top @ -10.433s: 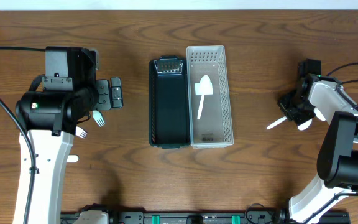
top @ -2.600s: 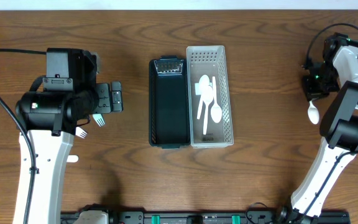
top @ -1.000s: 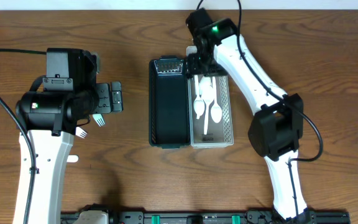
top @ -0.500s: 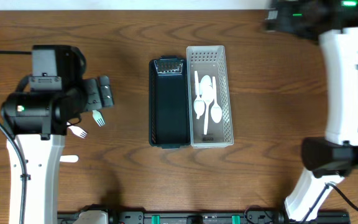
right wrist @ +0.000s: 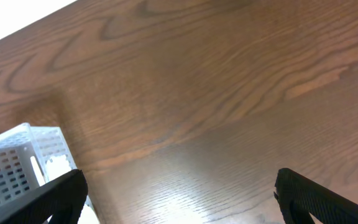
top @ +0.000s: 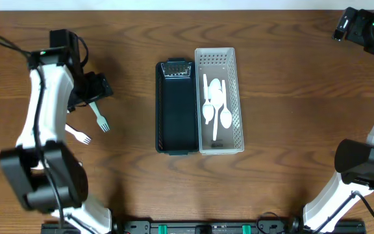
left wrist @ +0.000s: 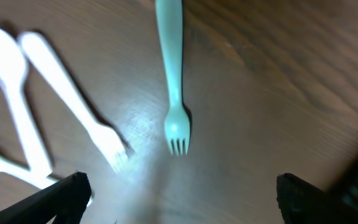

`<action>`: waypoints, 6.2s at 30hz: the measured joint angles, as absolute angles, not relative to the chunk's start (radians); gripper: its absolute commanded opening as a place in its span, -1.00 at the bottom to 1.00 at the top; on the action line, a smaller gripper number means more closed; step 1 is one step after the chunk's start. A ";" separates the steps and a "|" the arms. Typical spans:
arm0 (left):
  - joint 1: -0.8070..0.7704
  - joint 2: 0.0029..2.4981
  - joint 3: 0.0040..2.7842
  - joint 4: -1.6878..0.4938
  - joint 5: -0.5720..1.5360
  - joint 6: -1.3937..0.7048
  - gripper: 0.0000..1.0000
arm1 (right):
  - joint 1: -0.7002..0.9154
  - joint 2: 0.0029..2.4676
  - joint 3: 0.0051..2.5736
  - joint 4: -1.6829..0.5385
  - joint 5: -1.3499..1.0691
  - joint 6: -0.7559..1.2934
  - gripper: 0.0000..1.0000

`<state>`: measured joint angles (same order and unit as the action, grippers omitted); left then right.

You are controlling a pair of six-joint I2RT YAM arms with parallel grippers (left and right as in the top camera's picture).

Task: Pack container
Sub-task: 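Move the left gripper to a fork and grasp it, then carry the fork into the green basket and release it, then move the left gripper back to the remaining cutlery and grasp a spoon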

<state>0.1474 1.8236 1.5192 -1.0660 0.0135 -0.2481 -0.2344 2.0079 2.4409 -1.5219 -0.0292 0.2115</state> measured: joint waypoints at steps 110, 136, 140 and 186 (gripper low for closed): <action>-0.455 1.727 1.582 -0.989 0.052 -0.316 -0.88 | -0.284 2.009 2.441 -1.560 -0.007 0.174 0.98; -0.443 1.726 1.577 -1.076 -0.062 -0.179 0.72 | -0.284 2.009 2.441 -1.558 -0.004 0.165 0.99; -0.360 1.533 1.585 -1.131 -0.098 -0.205 0.72 | -0.286 2.009 2.441 -1.558 0.010 0.155 0.99; 0.578 1.984 1.348 -0.798 -0.051 -0.071 0.89 | -0.305 2.021 2.441 -1.605 0.054 0.139 0.99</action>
<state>0.5781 1.9842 1.3476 -0.7979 -0.0509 -0.0708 -0.3046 2.0209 2.4409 -1.6054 0.0536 0.1394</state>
